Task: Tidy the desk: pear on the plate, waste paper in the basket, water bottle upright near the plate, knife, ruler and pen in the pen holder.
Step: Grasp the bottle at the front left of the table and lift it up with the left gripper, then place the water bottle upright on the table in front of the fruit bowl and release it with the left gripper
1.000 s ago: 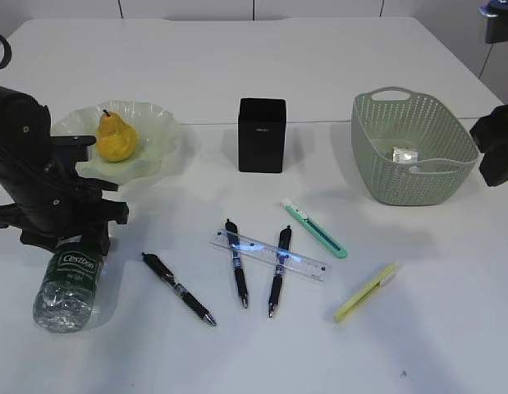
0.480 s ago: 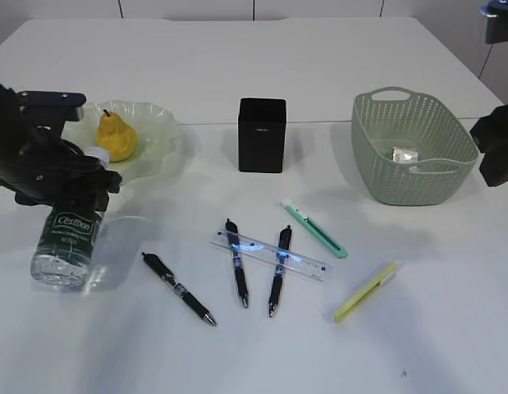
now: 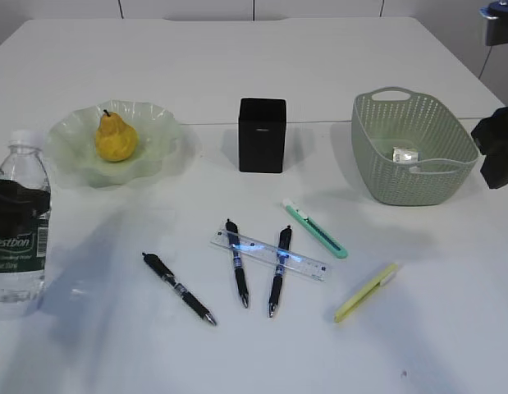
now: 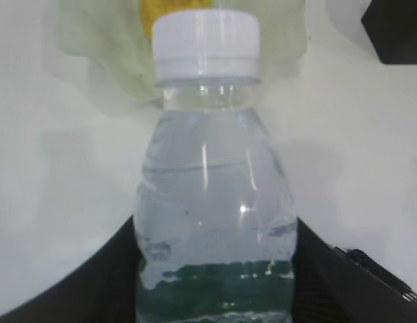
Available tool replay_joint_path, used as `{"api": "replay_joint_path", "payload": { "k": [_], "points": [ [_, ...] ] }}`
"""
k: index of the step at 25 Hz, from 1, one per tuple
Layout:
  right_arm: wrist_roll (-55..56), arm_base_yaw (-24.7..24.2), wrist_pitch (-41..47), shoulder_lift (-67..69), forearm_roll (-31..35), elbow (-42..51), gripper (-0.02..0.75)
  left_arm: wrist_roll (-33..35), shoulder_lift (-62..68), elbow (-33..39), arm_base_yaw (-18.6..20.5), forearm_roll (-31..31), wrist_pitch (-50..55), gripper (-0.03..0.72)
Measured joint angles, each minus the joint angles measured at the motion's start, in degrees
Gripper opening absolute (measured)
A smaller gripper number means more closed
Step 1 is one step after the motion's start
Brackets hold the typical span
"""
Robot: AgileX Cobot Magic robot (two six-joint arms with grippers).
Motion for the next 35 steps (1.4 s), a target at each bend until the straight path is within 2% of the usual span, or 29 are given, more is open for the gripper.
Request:
{"api": "replay_joint_path", "payload": {
  "k": [6,15,19,26,35],
  "points": [
    [0.0,0.0,0.1,0.0,-0.1,0.0,0.391,0.0,-5.5,7.7,0.7,3.1,-10.0,0.389],
    [0.0,0.0,0.5,0.0,-0.1,0.0,0.391,1.0,-7.9,8.9,0.7,3.4,-17.2,0.389],
    [0.0,0.0,1.5,0.0,-0.1,0.0,0.391,2.7,-5.8,8.9,0.7,3.5,-27.2,0.389],
    [0.0,0.0,3.0,0.0,-0.1,0.0,0.391,4.3,6.4,8.8,0.7,3.7,-47.4,0.389],
    [0.0,0.0,2.7,0.0,-0.1,0.0,0.391,4.9,11.5,7.3,0.7,0.8,-47.9,0.389]
  ]
}}
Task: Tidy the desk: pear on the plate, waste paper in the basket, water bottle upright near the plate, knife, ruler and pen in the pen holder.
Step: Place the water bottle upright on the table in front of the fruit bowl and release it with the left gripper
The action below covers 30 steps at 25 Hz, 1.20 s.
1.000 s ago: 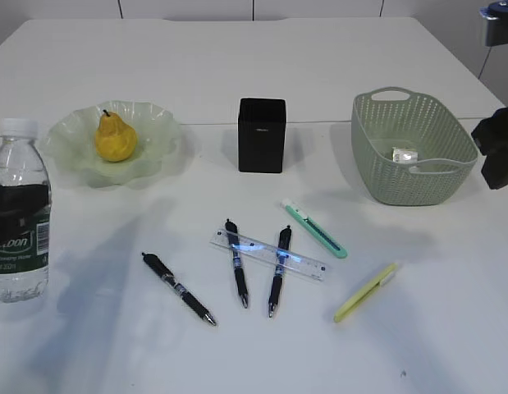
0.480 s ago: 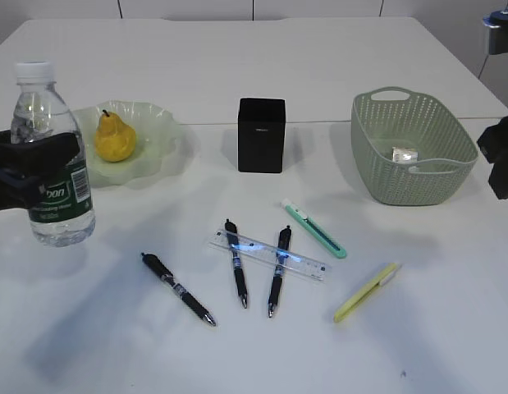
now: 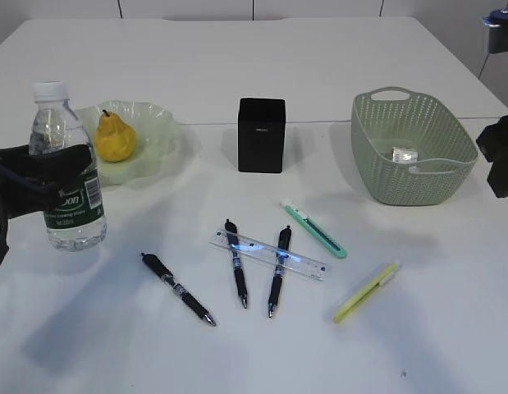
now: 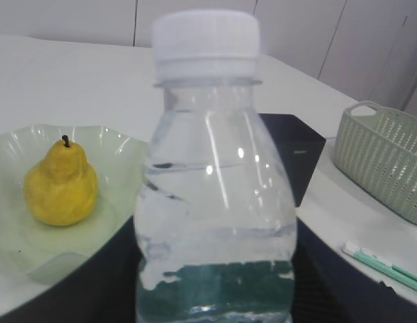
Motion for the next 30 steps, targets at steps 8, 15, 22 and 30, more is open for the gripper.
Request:
{"api": "replay_joint_path", "payload": {
  "k": [8,15,22,30],
  "points": [
    [0.0,0.0,-3.3,0.0,0.0,0.0,0.391,0.9,0.5,-5.5,0.1,-0.3,-0.2,0.389],
    [0.0,0.0,-4.3,0.0,-0.1,0.0,0.391,1.2,6.9,-12.0,0.1,5.2,-0.9,0.389],
    [0.0,0.0,-4.8,0.0,-0.7,0.0,0.391,1.2,14.0,-17.3,0.1,7.8,-0.9,0.380],
    [0.0,0.0,-5.1,0.0,-3.5,0.0,0.391,1.3,20.1,-19.0,0.1,7.9,-0.9,0.380]
  ]
}}
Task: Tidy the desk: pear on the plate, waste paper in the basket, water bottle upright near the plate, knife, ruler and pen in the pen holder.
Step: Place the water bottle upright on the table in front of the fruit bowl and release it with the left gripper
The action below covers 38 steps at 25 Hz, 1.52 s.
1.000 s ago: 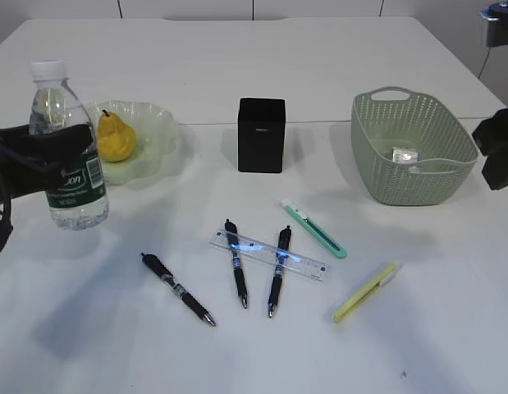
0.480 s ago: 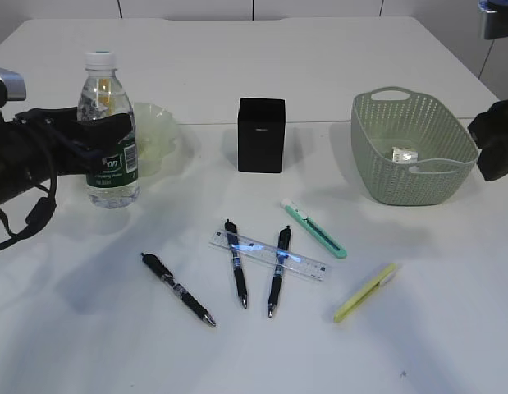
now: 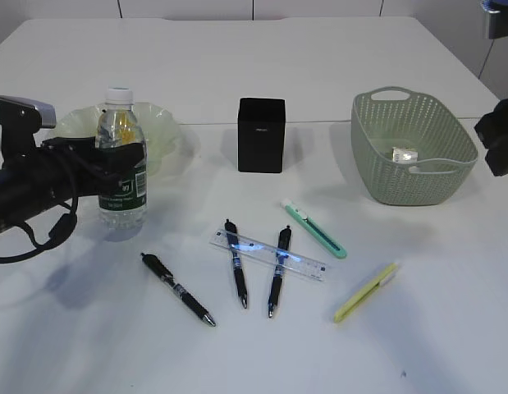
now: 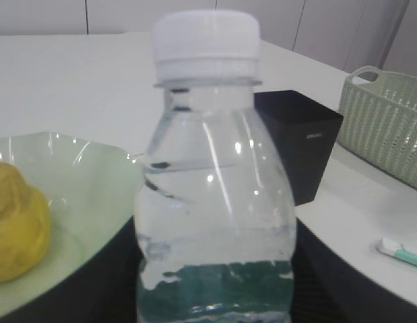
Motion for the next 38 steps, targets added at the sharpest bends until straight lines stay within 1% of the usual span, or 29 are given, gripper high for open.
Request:
{"api": "replay_joint_path", "payload": {
  "k": [8,28,34,38],
  "points": [
    [0.0,0.0,-1.1,0.0,-0.5,0.0,0.391,2.6,3.6,-0.1,0.0,0.8,-0.2,0.380],
    [0.0,0.0,-1.5,0.0,-0.9,0.0,0.391,5.0,10.8,-1.6,0.0,1.5,-11.3,0.381],
    [0.0,0.0,-1.5,0.0,-1.0,0.0,0.391,5.4,10.9,-1.7,0.0,1.5,-11.4,0.417],
    [0.0,0.0,-1.5,0.0,-1.0,0.0,0.391,5.5,10.9,-1.7,0.0,1.5,-11.4,0.422]
  ]
}}
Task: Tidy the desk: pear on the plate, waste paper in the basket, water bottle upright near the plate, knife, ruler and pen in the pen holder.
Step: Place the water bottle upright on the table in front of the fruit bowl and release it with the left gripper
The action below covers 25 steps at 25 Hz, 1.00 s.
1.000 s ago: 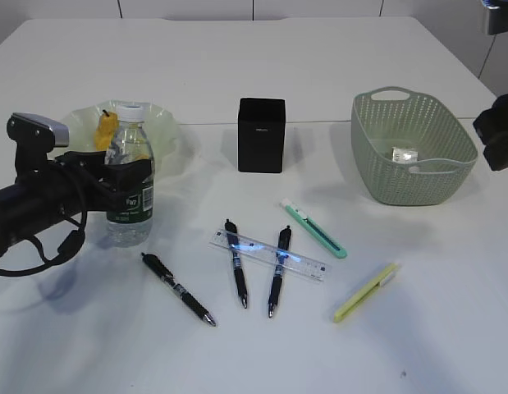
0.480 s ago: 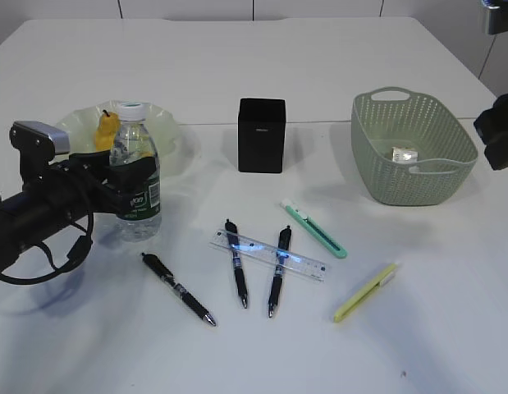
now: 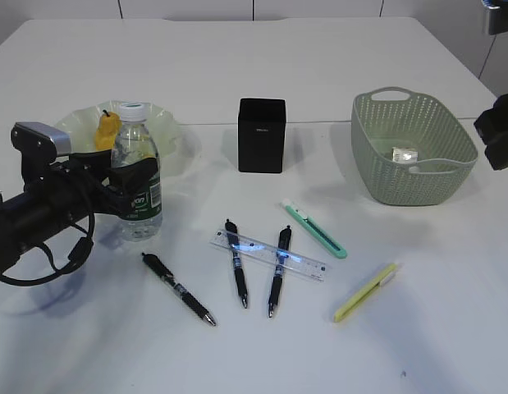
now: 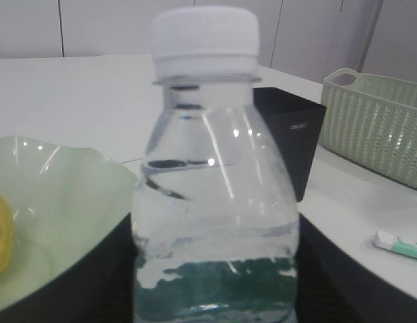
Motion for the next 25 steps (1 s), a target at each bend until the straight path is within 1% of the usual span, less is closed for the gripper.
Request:
{"api": "replay_joint_path", "payload": {
  "k": [9,25],
  "points": [
    [0.0,0.0,0.0,0.0,-0.1,0.0,0.391,0.0,-0.5,0.0,0.0,0.0,0.8,0.459],
    [0.0,0.0,0.3,0.0,-0.1,0.0,0.391,0.0,-1.6,0.6,0.0,0.6,7.3,0.567]
  ]
}}
